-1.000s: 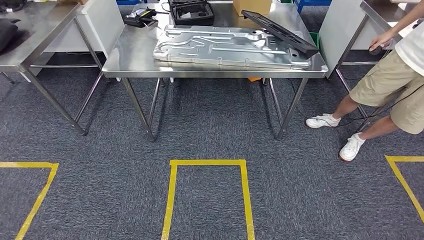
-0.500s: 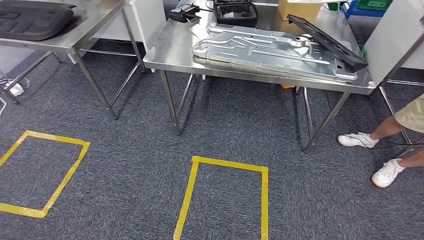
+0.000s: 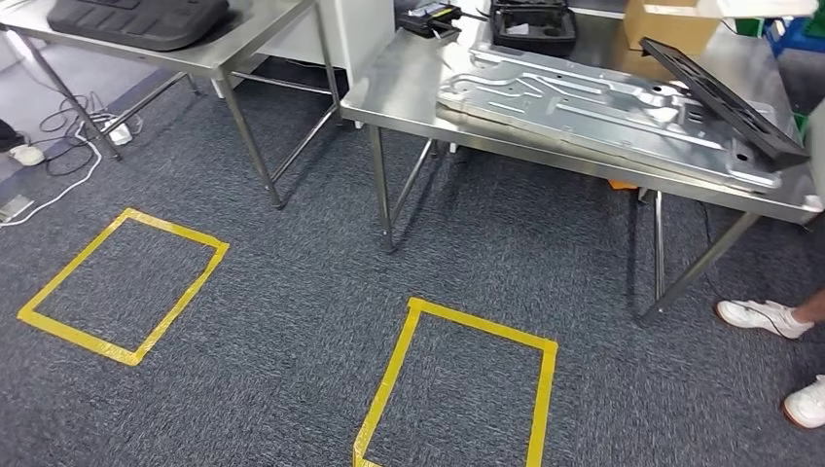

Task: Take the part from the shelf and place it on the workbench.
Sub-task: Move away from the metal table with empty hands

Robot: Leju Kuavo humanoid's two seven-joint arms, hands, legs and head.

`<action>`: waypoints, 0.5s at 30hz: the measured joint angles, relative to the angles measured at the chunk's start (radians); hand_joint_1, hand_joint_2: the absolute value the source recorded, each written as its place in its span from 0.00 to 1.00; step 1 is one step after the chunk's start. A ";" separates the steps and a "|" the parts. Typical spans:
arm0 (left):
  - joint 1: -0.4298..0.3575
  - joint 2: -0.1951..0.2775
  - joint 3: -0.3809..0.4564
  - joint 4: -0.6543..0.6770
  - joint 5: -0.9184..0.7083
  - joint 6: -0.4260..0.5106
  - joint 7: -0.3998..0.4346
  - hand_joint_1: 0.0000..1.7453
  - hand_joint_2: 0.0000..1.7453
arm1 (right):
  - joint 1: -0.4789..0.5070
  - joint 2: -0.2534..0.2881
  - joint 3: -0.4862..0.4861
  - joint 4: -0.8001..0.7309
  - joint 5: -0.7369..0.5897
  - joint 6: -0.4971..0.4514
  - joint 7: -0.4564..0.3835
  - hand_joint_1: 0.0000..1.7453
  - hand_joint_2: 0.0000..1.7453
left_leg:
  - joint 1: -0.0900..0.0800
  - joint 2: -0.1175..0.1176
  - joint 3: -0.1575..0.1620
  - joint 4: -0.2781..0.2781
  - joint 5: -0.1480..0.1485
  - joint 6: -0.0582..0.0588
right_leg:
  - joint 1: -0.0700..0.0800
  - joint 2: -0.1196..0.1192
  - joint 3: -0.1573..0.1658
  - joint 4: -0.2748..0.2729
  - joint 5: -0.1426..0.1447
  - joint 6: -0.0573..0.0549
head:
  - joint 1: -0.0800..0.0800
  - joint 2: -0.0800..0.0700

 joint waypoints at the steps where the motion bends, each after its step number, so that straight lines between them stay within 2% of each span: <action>1: 0.000 0.000 0.000 0.000 0.000 0.000 -0.001 0.00 1.00 | 0.000 0.000 0.000 0.000 0.000 0.000 0.000 0.00 0.00 | -0.004 0.005 0.005 -0.016 0.002 0.005 | 0.002 -0.008 0.002 0.000 -0.002 0.004 | 0.000 0.000; 3: -0.003 0.000 0.000 0.000 0.001 -0.001 -0.003 0.00 1.00 | -0.003 0.000 0.000 0.000 0.000 0.000 0.001 0.00 0.00 | -0.004 -0.018 0.002 -0.020 0.007 0.015 | 0.001 -0.022 0.004 -0.001 -0.006 0.011 | 0.001 0.000; 4: -0.005 -0.001 0.001 0.000 0.001 -0.001 -0.004 0.00 1.00 | -0.004 0.000 0.000 0.000 0.000 0.000 0.001 0.00 0.00 | -0.003 -0.029 0.003 -0.025 0.011 0.020 | -0.001 -0.011 0.003 0.006 -0.014 0.016 | 0.001 0.000; 5: -0.007 -0.001 0.001 0.000 0.002 -0.002 -0.005 0.00 1.00 | -0.005 0.000 0.000 0.000 0.000 0.000 0.001 0.00 0.00 | 0.000 -0.040 0.004 -0.029 0.015 0.026 | -0.002 0.011 -0.007 0.032 -0.033 0.021 | 0.002 0.000; 7: -0.012 -0.003 0.001 0.000 0.003 -0.002 -0.006 0.00 1.00 | -0.004 -0.001 0.001 0.000 0.000 0.000 0.002 0.00 0.00 | 0.004 -0.062 0.006 -0.033 0.021 0.033 | -0.005 0.068 -0.058 0.149 -0.098 0.027 | 0.003 0.000; 8: -0.013 -0.004 0.001 0.000 0.003 -0.002 -0.007 0.00 1.00 | -0.003 0.000 0.001 0.000 0.000 0.000 0.003 0.00 0.00 | 0.005 -0.074 0.005 -0.033 0.022 0.035 | -0.005 0.083 -0.094 0.224 -0.129 0.028 | 0.004 0.000; 9: -0.014 -0.004 0.002 0.000 0.004 -0.003 -0.007 0.00 1.00 | -0.001 -0.001 0.001 0.000 0.000 0.000 0.004 0.00 0.00 | 0.005 -0.087 0.005 -0.032 0.022 0.035 | -0.006 0.089 -0.125 0.283 -0.146 0.029 | 0.004 0.000; 10: -0.015 -0.005 0.002 0.000 0.004 -0.003 -0.008 0.00 1.00 | 0.001 -0.001 0.002 0.000 0.000 0.000 0.004 0.00 0.00 | 0.006 -0.102 0.006 -0.032 0.022 0.035 | -0.007 0.090 -0.141 0.307 -0.143 0.031 | 0.004 0.000; 11: -0.015 -0.005 0.002 0.000 0.005 -0.003 -0.009 0.00 1.00 | 0.003 -0.001 0.003 0.000 0.000 0.000 0.005 0.00 0.00 | 0.007 -0.118 0.007 -0.031 0.022 0.035 | -0.008 0.093 -0.138 0.289 -0.118 0.032 | 0.004 0.000; 12: -0.016 -0.006 0.002 0.000 0.005 -0.003 -0.009 0.00 1.00 | 0.004 -0.002 0.004 0.000 0.000 0.000 0.006 0.00 0.00 | 0.009 -0.133 0.009 -0.029 0.021 0.033 | -0.012 0.100 -0.115 0.232 -0.078 0.034 | 0.004 0.000; 13: -0.016 -0.007 0.002 0.000 0.006 -0.003 -0.010 0.00 1.00 | 0.004 -0.002 0.005 0.000 0.000 0.000 0.006 0.00 0.00 | 0.011 -0.147 0.010 -0.027 0.020 0.029 | -0.017 0.122 -0.085 0.156 -0.036 0.036 | 0.004 0.000; 14: -0.017 -0.008 0.002 0.000 0.006 -0.003 -0.010 0.00 1.00 | 0.005 -0.003 0.006 0.000 0.000 0.000 0.006 0.00 0.00 | 0.011 -0.160 0.009 -0.022 0.017 0.024 | -0.022 0.148 -0.056 0.087 -0.006 0.038 | 0.004 0.000; 15: -0.018 -0.008 0.002 0.000 0.006 -0.003 -0.010 0.00 1.00 | 0.005 -0.003 0.006 0.001 0.000 0.000 0.006 0.00 0.00 | 0.011 -0.173 0.005 -0.018 0.015 0.017 | -0.026 0.169 -0.037 0.041 0.011 0.037 | 0.004 0.000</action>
